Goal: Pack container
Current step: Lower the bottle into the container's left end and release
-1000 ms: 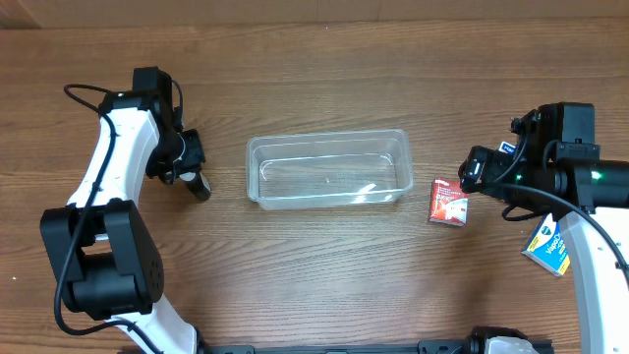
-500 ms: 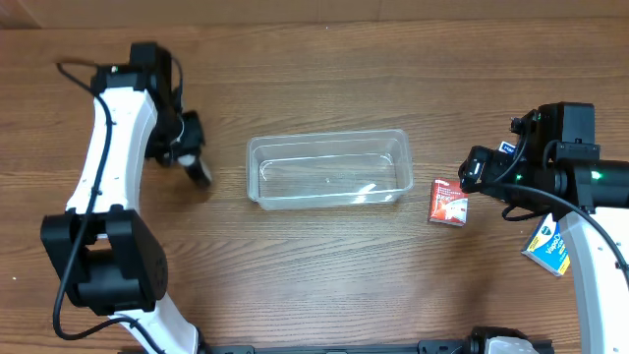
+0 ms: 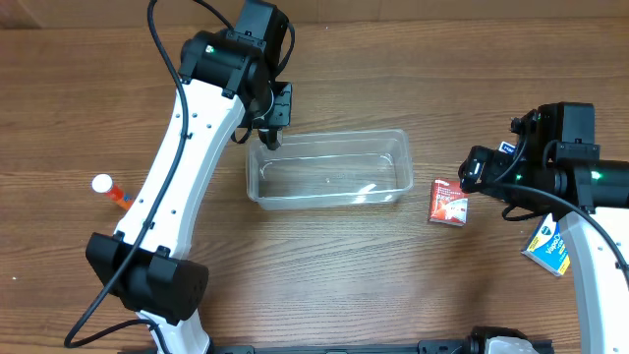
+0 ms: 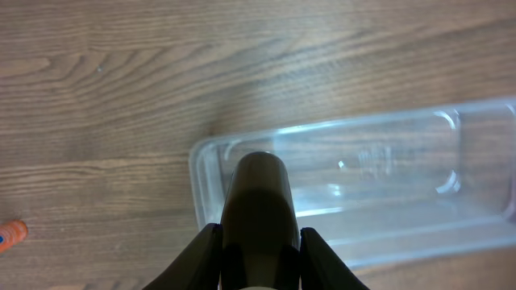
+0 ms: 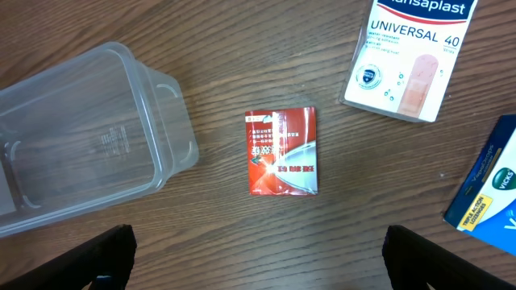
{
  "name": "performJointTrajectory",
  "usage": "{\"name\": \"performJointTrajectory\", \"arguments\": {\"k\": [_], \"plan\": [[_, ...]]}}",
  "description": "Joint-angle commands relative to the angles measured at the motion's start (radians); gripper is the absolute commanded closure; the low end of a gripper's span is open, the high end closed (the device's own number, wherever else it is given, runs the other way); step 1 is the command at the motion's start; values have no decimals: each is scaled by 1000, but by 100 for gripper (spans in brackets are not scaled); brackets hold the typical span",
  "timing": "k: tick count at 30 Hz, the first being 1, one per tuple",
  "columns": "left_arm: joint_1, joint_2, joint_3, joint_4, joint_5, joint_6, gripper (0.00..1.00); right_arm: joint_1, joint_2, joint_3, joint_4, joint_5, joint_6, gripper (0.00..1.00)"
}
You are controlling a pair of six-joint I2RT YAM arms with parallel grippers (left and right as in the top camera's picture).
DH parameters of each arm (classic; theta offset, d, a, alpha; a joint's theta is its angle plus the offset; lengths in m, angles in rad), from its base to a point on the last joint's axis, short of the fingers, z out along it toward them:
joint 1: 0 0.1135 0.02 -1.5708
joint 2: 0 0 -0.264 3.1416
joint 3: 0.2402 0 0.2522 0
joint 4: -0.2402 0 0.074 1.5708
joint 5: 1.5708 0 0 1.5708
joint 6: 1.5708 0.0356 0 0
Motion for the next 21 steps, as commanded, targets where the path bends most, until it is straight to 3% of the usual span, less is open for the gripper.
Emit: {"name": "performJointTrajectory", "arguments": {"k": [1,8,21], "plan": [[-2,-11,-81,51,-63,-56,96,-4,-3,31,2,-3,1,0],[-2,-11,-322,218,-60,-55,96,-4,-3,31,3,-10,1,0],[2,-9,-487,395,-61,-55,96,-4,-3,31,2,-10,1,0]]}}
